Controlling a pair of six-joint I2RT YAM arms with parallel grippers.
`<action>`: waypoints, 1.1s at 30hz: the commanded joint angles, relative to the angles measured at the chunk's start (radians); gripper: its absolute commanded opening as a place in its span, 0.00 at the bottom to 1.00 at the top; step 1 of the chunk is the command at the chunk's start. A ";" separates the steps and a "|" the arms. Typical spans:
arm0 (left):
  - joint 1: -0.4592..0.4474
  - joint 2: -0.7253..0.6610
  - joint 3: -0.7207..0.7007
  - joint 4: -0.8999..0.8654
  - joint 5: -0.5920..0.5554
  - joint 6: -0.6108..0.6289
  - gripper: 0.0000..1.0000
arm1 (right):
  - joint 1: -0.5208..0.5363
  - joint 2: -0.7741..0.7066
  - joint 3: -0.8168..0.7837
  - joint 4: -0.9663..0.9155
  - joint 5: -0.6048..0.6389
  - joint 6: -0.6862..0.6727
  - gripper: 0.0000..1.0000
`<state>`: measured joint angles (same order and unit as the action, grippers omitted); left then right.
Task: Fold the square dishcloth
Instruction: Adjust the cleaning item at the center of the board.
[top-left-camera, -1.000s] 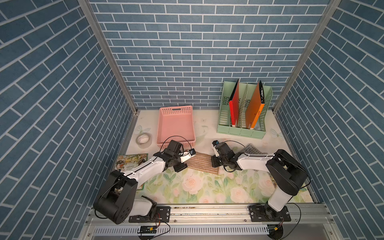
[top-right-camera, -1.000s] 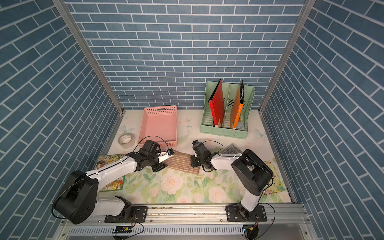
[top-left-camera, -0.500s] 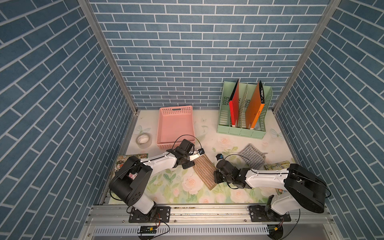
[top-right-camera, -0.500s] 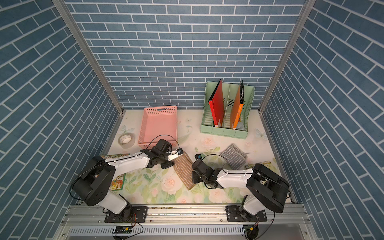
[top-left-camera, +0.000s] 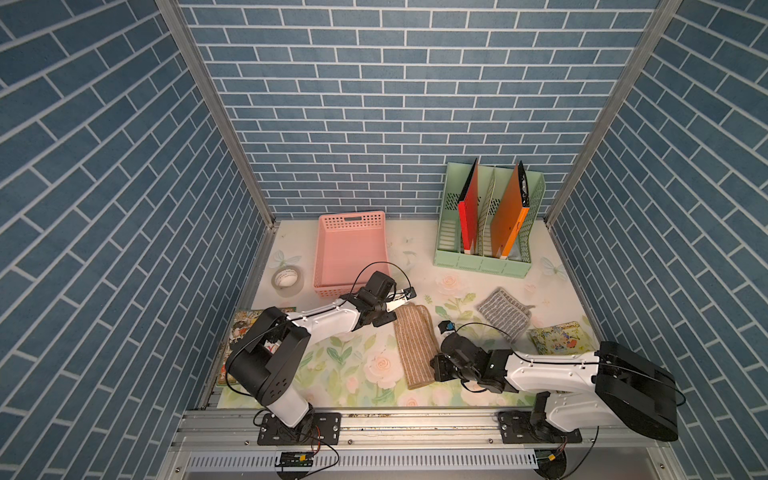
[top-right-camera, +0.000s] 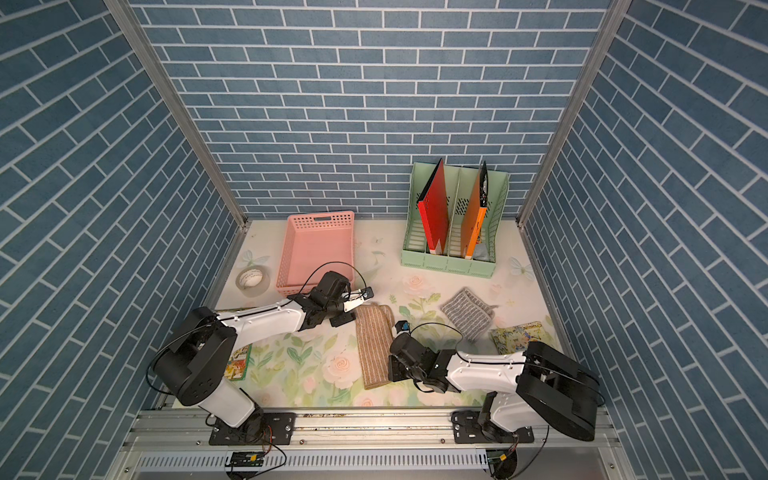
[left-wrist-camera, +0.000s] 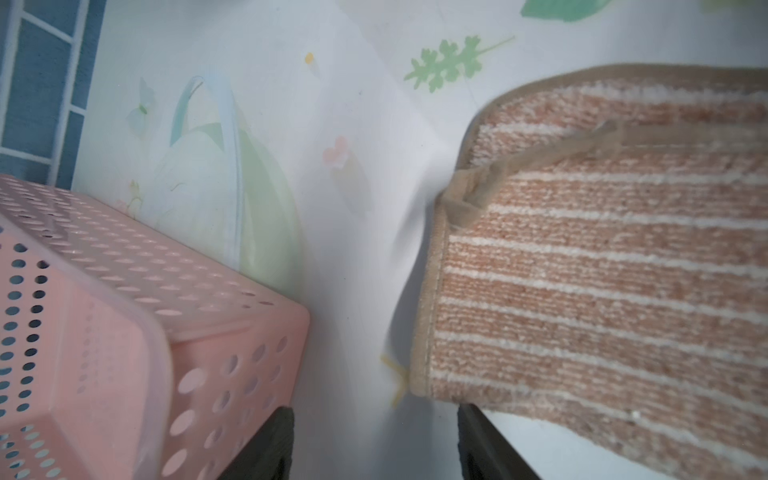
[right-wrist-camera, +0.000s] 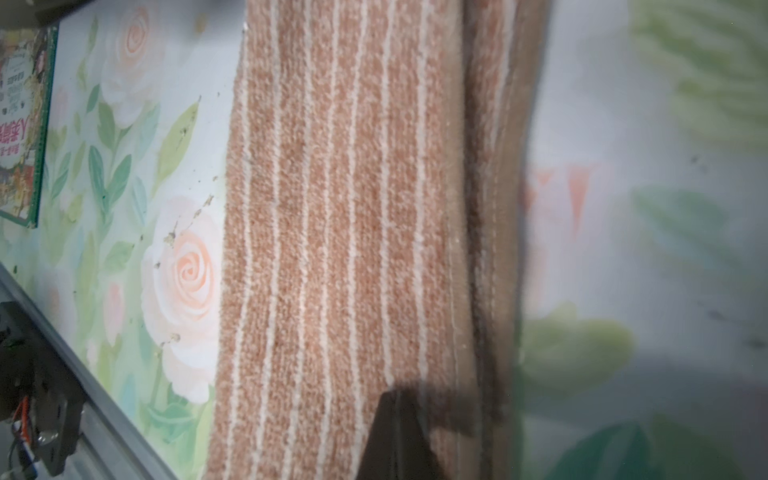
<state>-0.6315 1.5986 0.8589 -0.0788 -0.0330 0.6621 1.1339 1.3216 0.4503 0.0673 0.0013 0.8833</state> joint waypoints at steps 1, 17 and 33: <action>0.004 -0.064 0.019 -0.059 0.017 0.007 0.69 | -0.009 -0.058 0.138 -0.111 -0.029 -0.072 0.09; 0.147 -0.306 -0.041 -0.269 0.206 0.019 0.73 | -0.321 0.493 0.571 -0.031 -0.288 -0.277 0.10; -0.012 -0.033 0.037 -0.001 0.189 -0.120 0.68 | -0.465 0.515 0.409 0.135 -0.408 -0.251 0.07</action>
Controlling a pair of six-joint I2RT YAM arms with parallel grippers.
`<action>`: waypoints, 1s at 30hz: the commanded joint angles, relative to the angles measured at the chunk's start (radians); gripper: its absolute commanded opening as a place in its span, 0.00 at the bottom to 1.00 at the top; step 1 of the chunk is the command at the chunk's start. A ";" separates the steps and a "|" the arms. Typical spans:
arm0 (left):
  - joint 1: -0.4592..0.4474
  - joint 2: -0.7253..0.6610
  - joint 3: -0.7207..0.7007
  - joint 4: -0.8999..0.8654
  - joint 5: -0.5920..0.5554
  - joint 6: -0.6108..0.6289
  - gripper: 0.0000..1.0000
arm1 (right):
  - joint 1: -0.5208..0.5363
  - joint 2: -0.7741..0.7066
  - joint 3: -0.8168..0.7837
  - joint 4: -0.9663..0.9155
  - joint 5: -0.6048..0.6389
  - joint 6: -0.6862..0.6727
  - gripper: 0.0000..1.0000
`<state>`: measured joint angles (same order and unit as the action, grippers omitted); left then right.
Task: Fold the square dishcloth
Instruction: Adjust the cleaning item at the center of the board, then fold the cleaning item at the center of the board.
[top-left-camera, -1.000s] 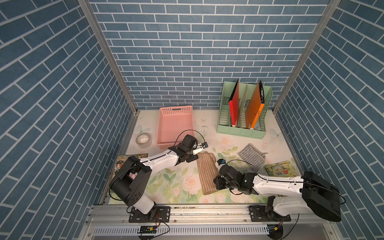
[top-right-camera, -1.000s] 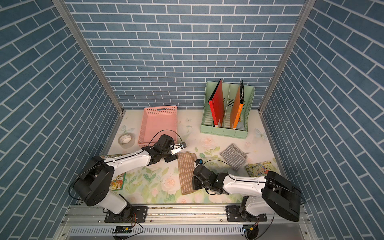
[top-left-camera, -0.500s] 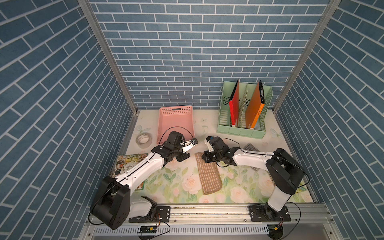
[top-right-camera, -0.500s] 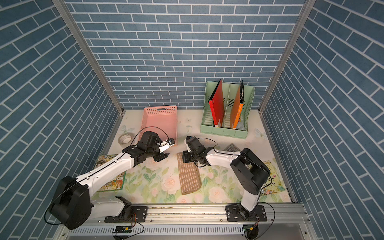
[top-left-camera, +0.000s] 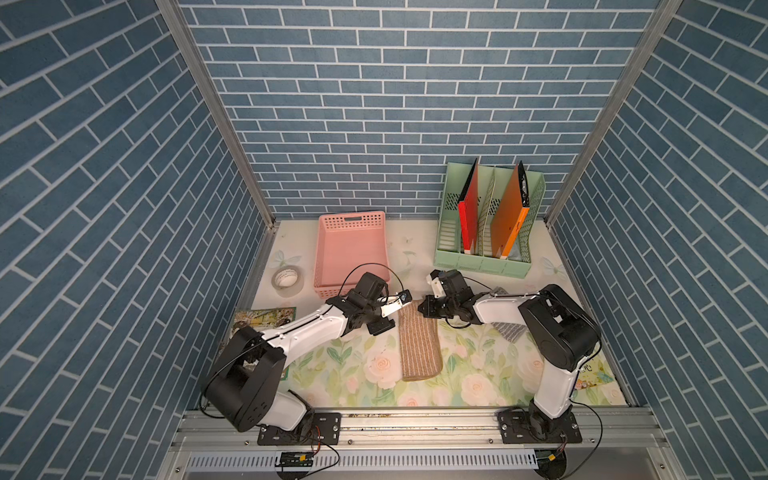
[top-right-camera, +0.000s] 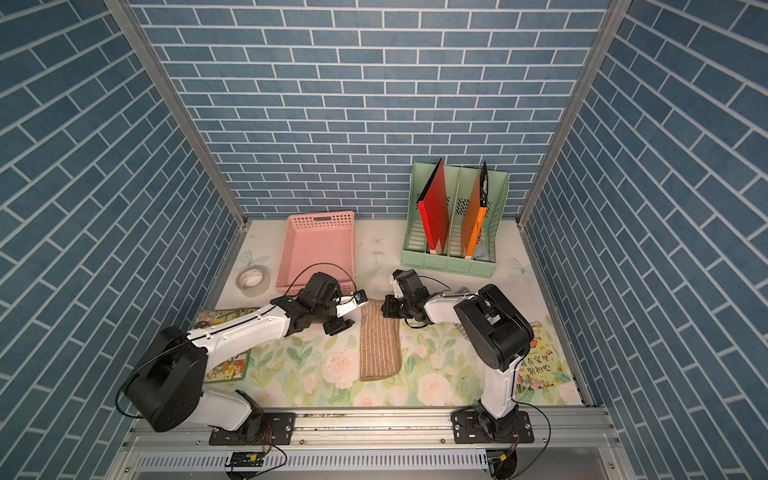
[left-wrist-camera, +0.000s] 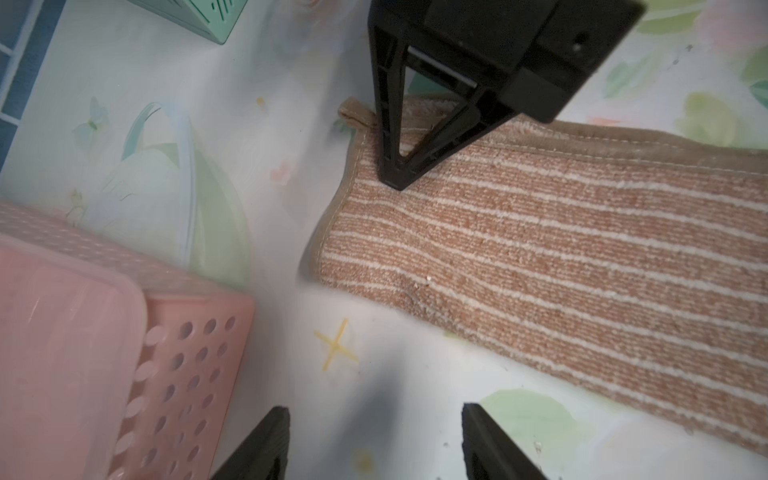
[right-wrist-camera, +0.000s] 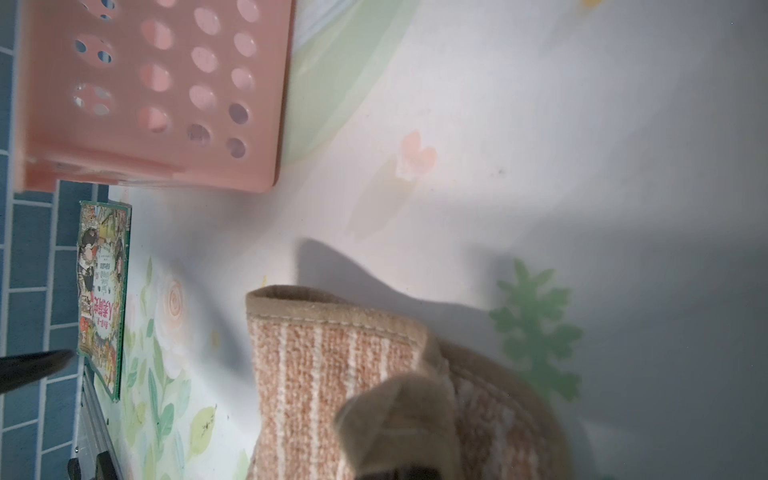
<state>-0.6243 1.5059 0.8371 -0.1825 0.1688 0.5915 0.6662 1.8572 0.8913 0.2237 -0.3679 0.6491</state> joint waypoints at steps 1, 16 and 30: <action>-0.023 0.092 0.075 0.126 -0.030 -0.049 0.67 | 0.002 -0.041 -0.043 -0.021 -0.039 -0.017 0.07; -0.028 0.227 0.194 0.103 -0.069 -0.002 0.64 | -0.004 -0.112 -0.120 0.004 -0.014 -0.027 0.08; -0.027 0.382 0.200 0.076 -0.081 0.013 0.64 | 0.116 -0.129 -0.183 0.231 -0.009 0.095 0.05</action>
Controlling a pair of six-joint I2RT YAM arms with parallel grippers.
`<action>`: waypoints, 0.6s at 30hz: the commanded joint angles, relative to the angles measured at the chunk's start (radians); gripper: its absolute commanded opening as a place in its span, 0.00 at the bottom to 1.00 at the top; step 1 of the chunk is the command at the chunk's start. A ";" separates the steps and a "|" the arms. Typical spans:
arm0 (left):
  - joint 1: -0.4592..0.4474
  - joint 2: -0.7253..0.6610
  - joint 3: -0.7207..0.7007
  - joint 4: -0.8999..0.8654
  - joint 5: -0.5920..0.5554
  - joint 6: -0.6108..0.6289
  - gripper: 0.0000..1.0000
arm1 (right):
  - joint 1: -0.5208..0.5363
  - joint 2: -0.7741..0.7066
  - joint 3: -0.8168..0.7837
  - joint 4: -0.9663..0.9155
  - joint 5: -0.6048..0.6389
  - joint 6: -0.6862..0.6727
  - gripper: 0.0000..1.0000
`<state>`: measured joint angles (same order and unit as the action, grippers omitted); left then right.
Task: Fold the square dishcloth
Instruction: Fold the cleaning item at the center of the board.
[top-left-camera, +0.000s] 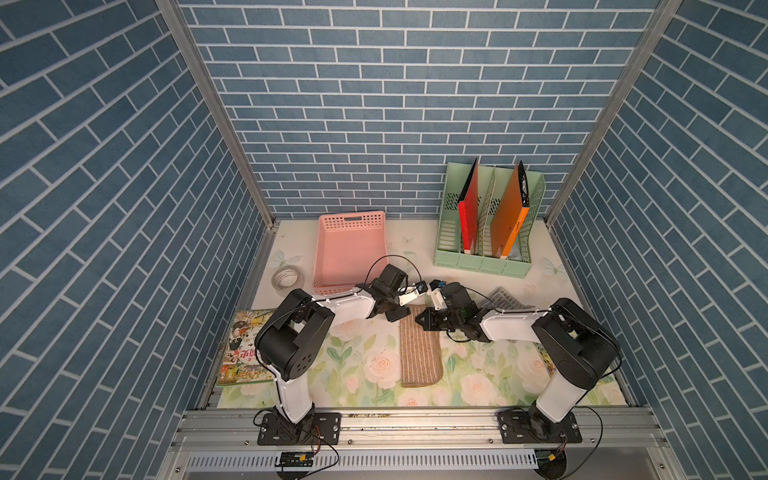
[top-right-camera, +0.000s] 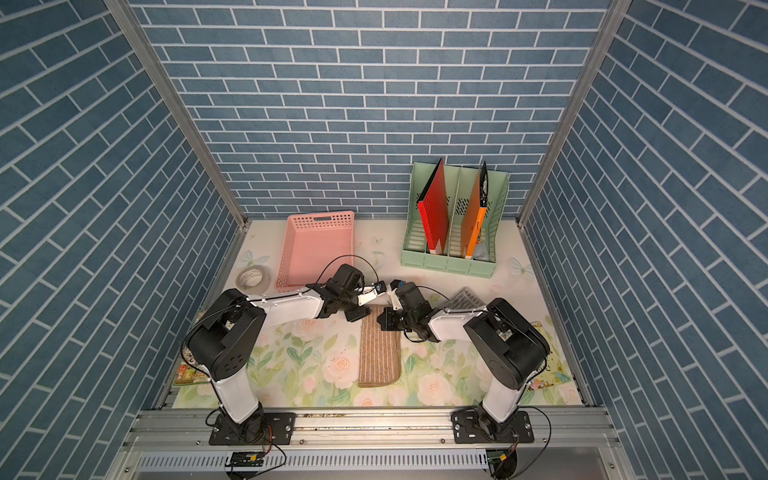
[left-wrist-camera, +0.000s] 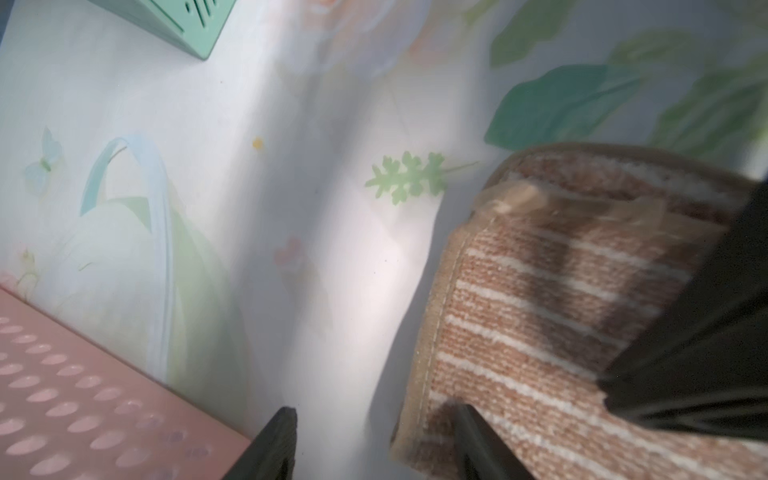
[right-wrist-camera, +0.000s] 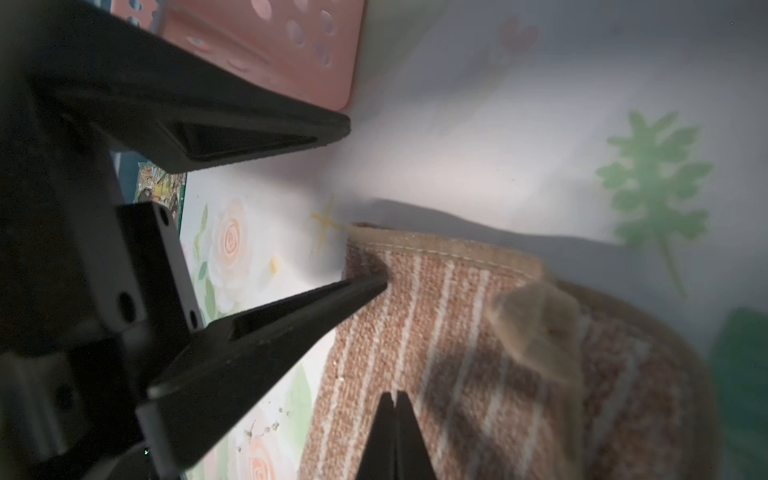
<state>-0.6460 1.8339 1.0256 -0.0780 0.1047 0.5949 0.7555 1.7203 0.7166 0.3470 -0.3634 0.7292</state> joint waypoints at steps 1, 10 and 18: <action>-0.004 0.063 0.011 -0.029 -0.026 0.008 0.64 | 0.035 0.014 -0.011 0.120 -0.015 0.023 0.05; 0.011 0.024 0.015 -0.049 0.030 -0.002 0.64 | 0.070 0.000 -0.100 0.208 -0.020 0.093 0.05; 0.054 -0.096 0.042 -0.099 0.152 -0.033 0.67 | 0.079 -0.175 -0.272 0.234 0.018 0.126 0.15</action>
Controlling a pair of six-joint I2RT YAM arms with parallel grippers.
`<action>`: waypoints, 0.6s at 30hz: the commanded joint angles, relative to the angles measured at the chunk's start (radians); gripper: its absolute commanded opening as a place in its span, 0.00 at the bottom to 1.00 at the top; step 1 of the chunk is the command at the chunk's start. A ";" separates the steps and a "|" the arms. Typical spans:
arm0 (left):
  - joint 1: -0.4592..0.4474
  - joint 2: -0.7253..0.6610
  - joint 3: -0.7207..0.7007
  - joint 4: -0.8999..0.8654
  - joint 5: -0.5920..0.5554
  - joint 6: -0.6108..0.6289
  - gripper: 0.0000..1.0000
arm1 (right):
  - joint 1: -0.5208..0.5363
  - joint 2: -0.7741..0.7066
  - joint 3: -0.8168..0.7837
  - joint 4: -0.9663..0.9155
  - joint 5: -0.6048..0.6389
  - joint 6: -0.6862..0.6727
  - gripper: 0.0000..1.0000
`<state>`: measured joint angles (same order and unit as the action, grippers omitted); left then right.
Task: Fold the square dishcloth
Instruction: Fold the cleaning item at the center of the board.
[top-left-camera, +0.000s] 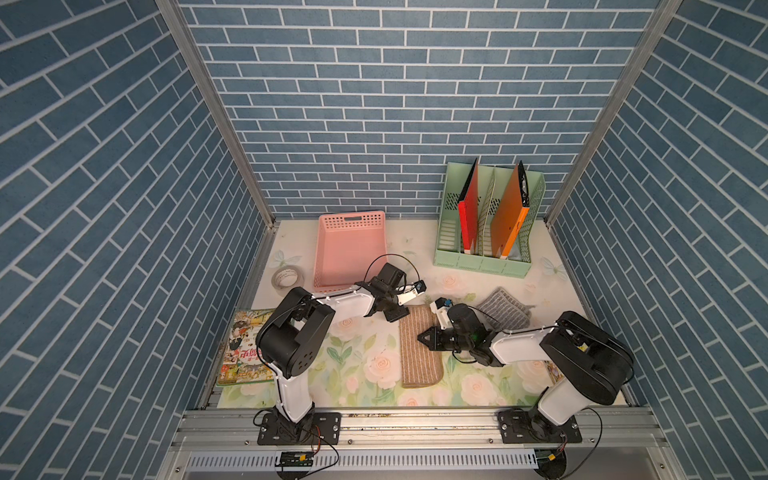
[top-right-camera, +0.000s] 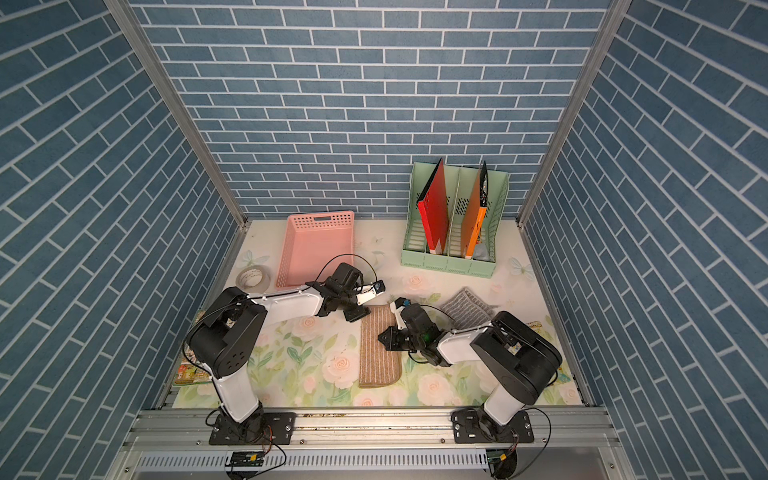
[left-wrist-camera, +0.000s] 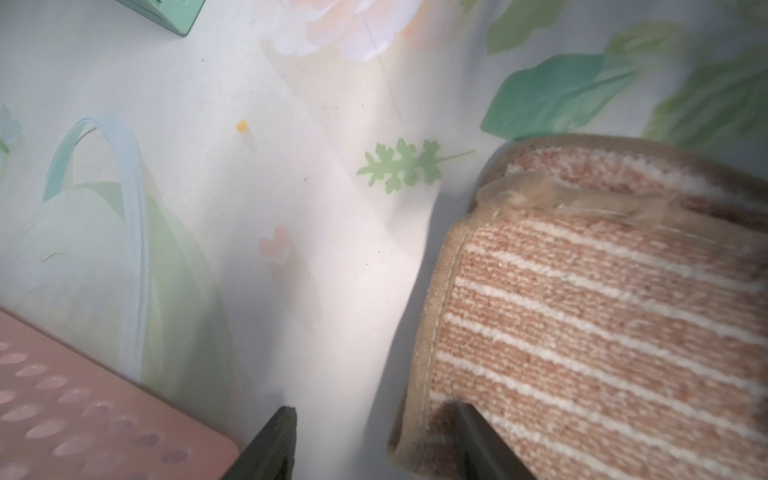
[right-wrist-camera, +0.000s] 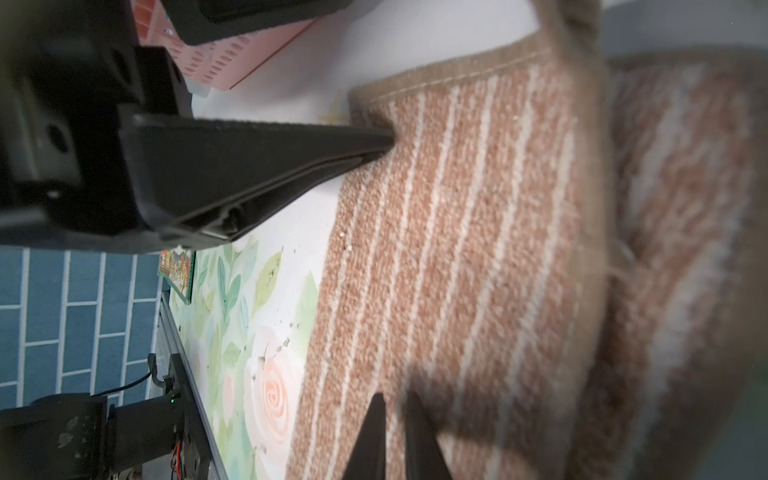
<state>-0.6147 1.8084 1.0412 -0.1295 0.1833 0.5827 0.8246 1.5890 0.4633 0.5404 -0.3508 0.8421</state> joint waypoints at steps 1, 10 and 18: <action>0.034 -0.104 0.032 -0.057 0.097 -0.028 0.67 | 0.020 -0.056 -0.021 0.038 0.007 0.015 0.15; 0.127 -0.348 -0.039 -0.126 0.212 -0.041 0.68 | 0.183 -0.027 -0.004 0.084 0.012 0.027 0.21; 0.145 -0.501 -0.128 -0.205 0.273 -0.013 0.71 | 0.200 0.226 0.032 0.207 -0.056 0.076 0.24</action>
<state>-0.4732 1.3502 0.9321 -0.2615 0.4000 0.5552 1.0145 1.7397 0.4789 0.7551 -0.3912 0.8963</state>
